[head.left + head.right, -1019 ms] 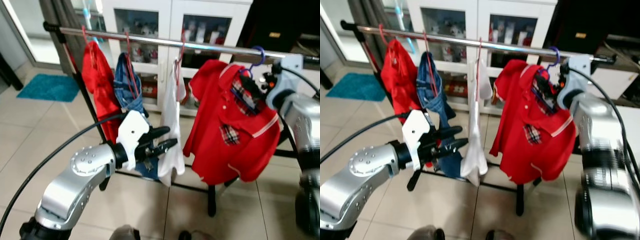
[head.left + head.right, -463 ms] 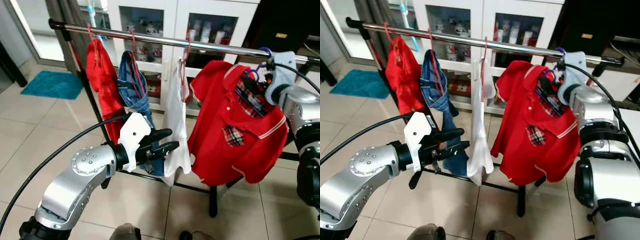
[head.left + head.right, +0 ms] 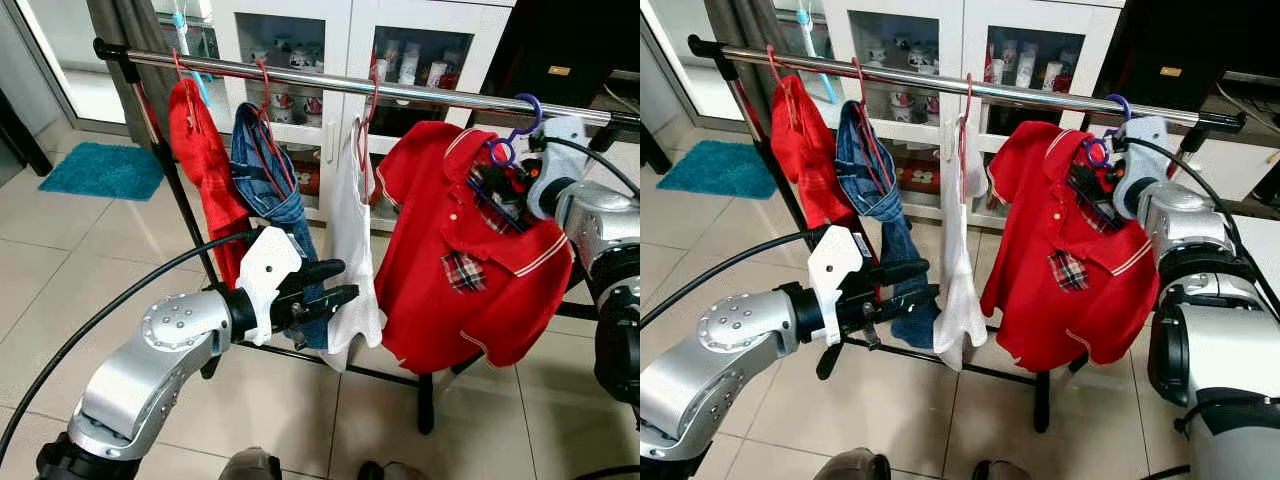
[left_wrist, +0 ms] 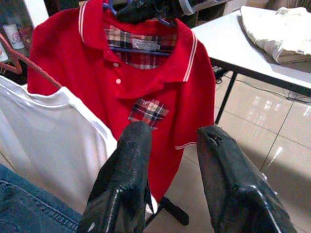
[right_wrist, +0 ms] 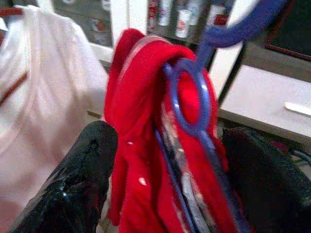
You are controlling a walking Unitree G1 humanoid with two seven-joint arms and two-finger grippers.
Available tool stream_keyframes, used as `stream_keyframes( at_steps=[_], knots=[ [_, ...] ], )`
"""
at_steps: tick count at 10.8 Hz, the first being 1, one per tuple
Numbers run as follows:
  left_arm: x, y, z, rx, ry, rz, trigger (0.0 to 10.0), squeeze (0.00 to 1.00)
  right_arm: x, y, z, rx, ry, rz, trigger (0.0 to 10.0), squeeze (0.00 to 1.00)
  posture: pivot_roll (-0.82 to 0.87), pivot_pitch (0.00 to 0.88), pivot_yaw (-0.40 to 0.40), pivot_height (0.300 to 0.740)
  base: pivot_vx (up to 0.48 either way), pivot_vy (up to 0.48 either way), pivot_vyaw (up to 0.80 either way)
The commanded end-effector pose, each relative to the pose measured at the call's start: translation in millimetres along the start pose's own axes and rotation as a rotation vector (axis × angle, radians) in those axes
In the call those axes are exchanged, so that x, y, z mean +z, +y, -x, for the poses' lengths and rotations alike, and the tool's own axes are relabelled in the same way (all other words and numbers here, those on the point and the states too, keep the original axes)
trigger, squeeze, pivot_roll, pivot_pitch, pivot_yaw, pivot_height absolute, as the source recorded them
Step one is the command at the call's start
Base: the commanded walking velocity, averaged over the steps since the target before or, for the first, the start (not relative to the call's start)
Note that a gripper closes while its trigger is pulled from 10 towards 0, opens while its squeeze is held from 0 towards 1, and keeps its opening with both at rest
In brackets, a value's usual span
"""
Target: Hang hanger
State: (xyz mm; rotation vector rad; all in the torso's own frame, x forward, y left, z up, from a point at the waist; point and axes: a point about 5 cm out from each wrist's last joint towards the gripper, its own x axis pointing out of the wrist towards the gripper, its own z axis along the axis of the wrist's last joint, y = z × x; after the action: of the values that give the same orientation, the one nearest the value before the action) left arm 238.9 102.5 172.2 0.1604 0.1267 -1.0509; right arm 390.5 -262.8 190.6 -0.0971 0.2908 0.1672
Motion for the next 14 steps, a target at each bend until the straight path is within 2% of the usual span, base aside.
stream_keyframes(
  at_steps=[1, 4, 6, 9, 10, 11, 12, 13, 14],
  knots=[
    [4.0, -1.3, -0.4, -0.017, -0.003, -0.019, 10.0, 0.0, 12.5, 5.6, -2.2, 0.047, -0.027, 0.001, 10.0, 0.0, 0.1, 0.052, -0.008, 0.74, 0.0, 0.0, 0.0],
    [4.2, -1.1, -0.6, -0.02, -0.003, -0.022, 10.0, 0.0, 21.1, 11.4, -5.0, 0.064, -0.045, -0.004, 10.0, 0.0, 0.1, 0.054, -0.005, 0.74, 0.0, 0.0, 0.0],
    [4.4, -0.7, -1.2, -0.019, -0.001, -0.025, 10.0, 0.0, 18.9, 12.8, -6.7, 0.043, -0.014, -0.002, 10.0, 0.0, 0.1, 0.055, -0.006, 0.74, 0.0, 0.0, 0.0],
    [2.7, -1.2, -0.9, -0.015, 0.009, -0.026, 10.0, 0.0, 13.1, 11.2, -8.5, -0.049, 0.011, -0.019, 10.0, 0.0, 0.11, 0.063, -0.007, 0.74, 0.0, 0.0, 0.0],
    [2.7, -1.2, -0.9, -0.017, 0.01, -0.025, 10.0, 0.0, 12.6, 10.7, -8.9, -0.079, 0.009, -0.052, 8.9, 0.0, 0.11, 0.066, -0.005, 0.74, 0.0, 0.0, 0.0],
    [2.7, -1.1, -1.0, -0.018, 0.012, -0.027, 10.0, 0.0, 14.5, 9.9, -9.0, -0.1, -0.003, -0.071, 5.0, 0.0, 0.11, 0.067, -0.004, 0.74, 0.0, 0.0, 0.0],
    [2.5, -1.3, -0.8, -0.019, 0.013, -0.027, 10.0, 0.0, 15.0, 10.1, -9.3, -0.111, 0.0, -0.078, 1.8, 0.0, 0.11, 0.068, -0.003, 0.74, 0.0, 0.0, 0.0],
    [2.3, -1.6, -0.8, -0.02, 0.016, -0.027, 10.0, 0.0, 16.0, 9.5, -9.4, -0.131, 0.0, -0.082, 0.0, 0.0, 0.11, 0.069, -0.004, 0.74, 0.0, 0.0, 0.0],
    [2.0, -1.9, -0.8, -0.02, 0.017, -0.027, 10.0, 0.0, 16.9, 9.2, -9.4, -0.141, -0.001, -0.083, 0.0, 0.0, 0.11, 0.07, -0.005, 0.74, 0.0, 0.0, 0.0]
  ],
)
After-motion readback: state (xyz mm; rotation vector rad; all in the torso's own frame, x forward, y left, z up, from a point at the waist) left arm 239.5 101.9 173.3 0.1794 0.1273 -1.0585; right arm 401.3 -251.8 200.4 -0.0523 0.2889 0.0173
